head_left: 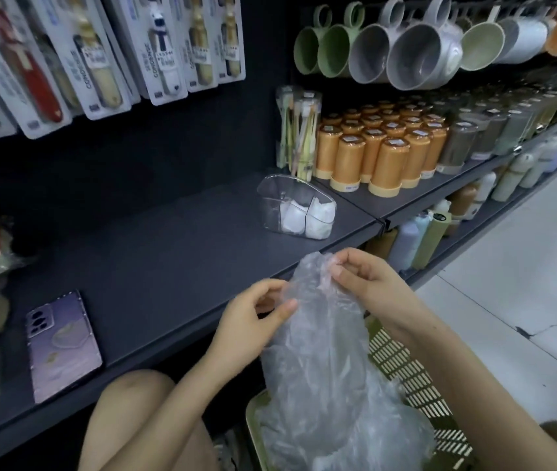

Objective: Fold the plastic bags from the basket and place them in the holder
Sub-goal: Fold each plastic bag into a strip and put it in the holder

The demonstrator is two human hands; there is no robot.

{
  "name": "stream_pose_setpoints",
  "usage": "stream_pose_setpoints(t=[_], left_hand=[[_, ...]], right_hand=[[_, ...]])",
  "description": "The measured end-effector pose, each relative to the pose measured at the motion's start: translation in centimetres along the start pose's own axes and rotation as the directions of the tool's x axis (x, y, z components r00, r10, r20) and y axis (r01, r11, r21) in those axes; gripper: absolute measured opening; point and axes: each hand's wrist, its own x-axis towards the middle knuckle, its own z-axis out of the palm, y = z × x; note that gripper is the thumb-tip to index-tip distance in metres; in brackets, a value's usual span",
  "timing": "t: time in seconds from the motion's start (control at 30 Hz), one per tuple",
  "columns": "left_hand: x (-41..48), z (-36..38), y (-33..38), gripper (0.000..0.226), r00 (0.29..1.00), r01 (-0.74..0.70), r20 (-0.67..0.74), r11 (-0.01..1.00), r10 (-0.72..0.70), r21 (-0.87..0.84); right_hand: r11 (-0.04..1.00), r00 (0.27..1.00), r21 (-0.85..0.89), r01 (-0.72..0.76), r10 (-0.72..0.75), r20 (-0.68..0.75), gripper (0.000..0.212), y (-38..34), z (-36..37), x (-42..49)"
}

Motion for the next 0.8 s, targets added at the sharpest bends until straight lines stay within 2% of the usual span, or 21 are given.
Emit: stream_pose_setpoints(t=[0.07,0.17,0.3,0.4,0.47,0.53,0.6,0.63,0.67,0.7,0.73,0.8], left_hand=[[-0.3,-0.8,0.9,0.011,0.996,0.005,-0.088,0.993,-0.016,-0.12],[-0.6,-2.3,1.8,0.007,0.985,0.036,-0.152,0.955,-0.084,-0.294],[-0.9,-3.8,2.3,0.012,0.983,0.039,-0.155,0.945,-0.094,-0.324],[-1.0,-4.2,2.8,0.012,0.985,0.029,-0.158,0.973,-0.066,-0.229],[-0.9,-4.0,3.1,0.016,0.987,0.005,-0.159,0.987,-0.032,-0.163],[-0.8,-3.6,3.5,0.018,0.985,-0.016,-0.174,0.994,-0.003,-0.112],[-0.7,-3.1,4.1,0.019,0.984,-0.024,-0.177,0.999,0.015,-0.047],[-0.7,-2.9,4.3,0.019,0.986,-0.024,-0.165,0.999,0.02,-0.027],[-0.7,-2.7,4.6,0.019,0.988,-0.024,-0.151,0.999,0.018,-0.04],[-0.8,-2.6,4.8,0.017,0.99,-0.015,-0.138,0.997,0.004,-0.078],[-0.8,-2.5,4.8,0.015,0.992,-0.001,-0.126,0.99,-0.017,-0.14],[-1.1,-2.7,4.9,0.012,0.994,0.025,-0.098,0.962,-0.053,-0.273]], right_hand=[[1.0,1.0,-0.004,0.001,-0.001,-0.001,0.016,-0.8,0.1,0.5],[0.992,0.999,-0.116,-0.044,0.044,-0.008,0.023,-1.2,-0.7,0.8],[0.965,0.984,-0.226,-0.133,0.101,-0.148,0.021,-1.0,-2.4,1.0],[0.919,0.955,-0.395,-0.02,-0.1,-0.28,0.018,-2.0,-1.8,0.3],[0.899,0.96,-0.422,0.116,-0.211,-0.187,0.025,-3.8,0.2,-1.5],[0.792,0.945,-0.558,0.249,-0.326,-0.04,0.049,-5.2,2.8,-3.4],[0.568,0.903,-0.757,0.325,-0.424,0.069,0.066,-5.1,5.0,-4.2],[0.456,0.879,-0.824,0.336,-0.466,0.1,0.065,-4.5,5.7,-4.0],[0.397,0.861,-0.855,0.335,-0.498,0.107,0.057,-3.7,6.2,-3.6],[0.417,0.859,-0.844,0.336,-0.504,0.093,0.047,-3.1,6.5,-3.2],[0.497,0.872,-0.799,0.338,-0.485,0.067,0.038,-2.6,6.6,-2.9],[0.69,0.905,-0.646,0.326,-0.425,0.004,0.034,-2.0,6.3,-2.5]])
